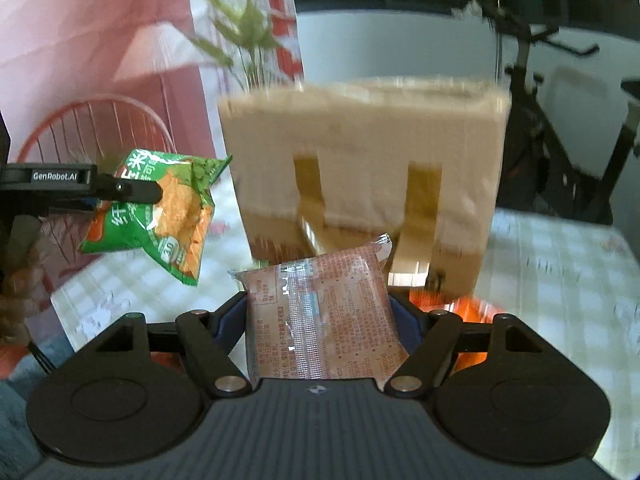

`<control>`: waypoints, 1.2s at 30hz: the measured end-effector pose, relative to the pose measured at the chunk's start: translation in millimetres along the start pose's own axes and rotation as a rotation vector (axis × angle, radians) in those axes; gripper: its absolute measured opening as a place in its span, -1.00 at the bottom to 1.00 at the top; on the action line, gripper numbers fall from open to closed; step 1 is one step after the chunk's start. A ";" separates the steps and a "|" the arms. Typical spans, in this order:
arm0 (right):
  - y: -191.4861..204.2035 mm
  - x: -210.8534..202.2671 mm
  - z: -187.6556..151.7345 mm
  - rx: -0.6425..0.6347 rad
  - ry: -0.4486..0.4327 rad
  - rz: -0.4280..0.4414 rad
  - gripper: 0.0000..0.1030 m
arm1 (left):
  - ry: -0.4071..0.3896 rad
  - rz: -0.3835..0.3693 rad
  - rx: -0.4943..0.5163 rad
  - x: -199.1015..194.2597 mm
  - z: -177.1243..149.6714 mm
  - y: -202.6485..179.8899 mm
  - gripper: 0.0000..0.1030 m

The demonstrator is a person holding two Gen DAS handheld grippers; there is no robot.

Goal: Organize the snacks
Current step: 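Carry both held snacks over the box and open both grippers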

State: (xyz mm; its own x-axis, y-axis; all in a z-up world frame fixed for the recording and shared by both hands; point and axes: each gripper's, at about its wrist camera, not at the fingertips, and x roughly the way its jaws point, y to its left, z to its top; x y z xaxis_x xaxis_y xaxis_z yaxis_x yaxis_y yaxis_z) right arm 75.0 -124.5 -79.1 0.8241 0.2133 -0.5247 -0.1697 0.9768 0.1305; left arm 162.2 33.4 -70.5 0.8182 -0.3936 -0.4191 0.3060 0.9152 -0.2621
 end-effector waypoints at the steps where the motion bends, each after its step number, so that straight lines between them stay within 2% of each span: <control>1: 0.3 -3.6 7.3 -0.005 -0.023 0.000 0.46 | -0.014 -0.005 0.006 0.0 5.6 -2.5 0.29; 11: -7.1 -20.7 69.3 -0.041 -0.189 0.019 0.46 | -0.150 -0.032 0.083 3.1 62.3 -31.5 0.29; 20: -24.5 3.7 138.0 -0.077 -0.310 -0.024 0.46 | -0.188 0.013 0.175 51.1 111.8 -57.2 0.30; 24: -41.3 32.2 166.1 -0.034 -0.326 -0.063 0.46 | -0.155 0.049 0.237 86.3 124.3 -68.8 0.30; 28: -63.2 65.4 182.3 0.037 -0.289 -0.095 0.46 | -0.087 0.074 0.281 120.2 126.6 -74.2 0.30; 36: -85.0 103.7 177.1 0.087 -0.174 -0.156 0.47 | 0.033 0.092 0.306 167.5 116.7 -69.7 0.37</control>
State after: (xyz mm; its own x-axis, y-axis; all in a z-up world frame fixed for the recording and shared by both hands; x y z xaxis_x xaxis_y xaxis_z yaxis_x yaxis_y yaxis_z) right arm 270.6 -188.7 4.4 0.9187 0.0458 -0.3923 0.0082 0.9908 0.1350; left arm 334.7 -86.2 -21.0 0.8344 -0.3058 -0.4586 0.3675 0.9287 0.0494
